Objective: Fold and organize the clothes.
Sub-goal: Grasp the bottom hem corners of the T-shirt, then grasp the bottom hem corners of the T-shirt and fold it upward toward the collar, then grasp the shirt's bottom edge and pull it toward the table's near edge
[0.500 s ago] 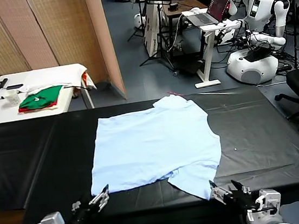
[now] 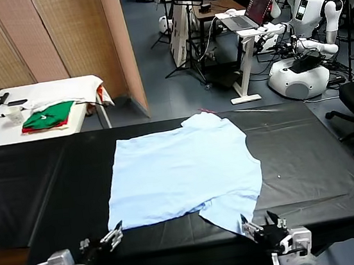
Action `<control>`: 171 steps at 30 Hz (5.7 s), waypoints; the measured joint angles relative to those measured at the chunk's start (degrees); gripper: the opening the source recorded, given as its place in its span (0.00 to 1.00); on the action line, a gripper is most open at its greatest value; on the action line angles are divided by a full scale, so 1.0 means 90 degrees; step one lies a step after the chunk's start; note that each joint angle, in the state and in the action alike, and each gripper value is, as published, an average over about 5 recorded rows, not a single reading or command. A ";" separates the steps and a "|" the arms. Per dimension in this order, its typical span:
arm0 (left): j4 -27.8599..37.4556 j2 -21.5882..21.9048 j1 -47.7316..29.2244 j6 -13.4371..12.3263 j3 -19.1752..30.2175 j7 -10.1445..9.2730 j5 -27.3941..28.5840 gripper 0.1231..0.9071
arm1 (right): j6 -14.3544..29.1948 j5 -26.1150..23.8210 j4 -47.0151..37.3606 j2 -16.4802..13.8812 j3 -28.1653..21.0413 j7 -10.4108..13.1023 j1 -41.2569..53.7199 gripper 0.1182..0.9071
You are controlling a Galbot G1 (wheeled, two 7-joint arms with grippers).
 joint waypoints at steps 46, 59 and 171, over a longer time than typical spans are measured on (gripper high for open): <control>-0.0701 -0.0353 0.0486 -0.0630 -0.0213 0.0153 0.0939 0.03 | 0.1061 -0.0307 0.0114 -0.0485 0.0295 -0.0563 0.0517 0.03; 0.0273 -0.0523 -0.1172 -0.0873 0.0249 0.0290 0.1375 0.03 | 0.1162 -0.0573 -0.1410 -0.0614 -0.0191 -0.0530 0.2219 0.03; 0.0781 -0.0108 -0.0646 -0.0579 0.0635 0.0219 0.2297 0.03 | 0.0401 0.0260 -0.0911 -0.1795 0.0302 -0.1256 0.1204 0.52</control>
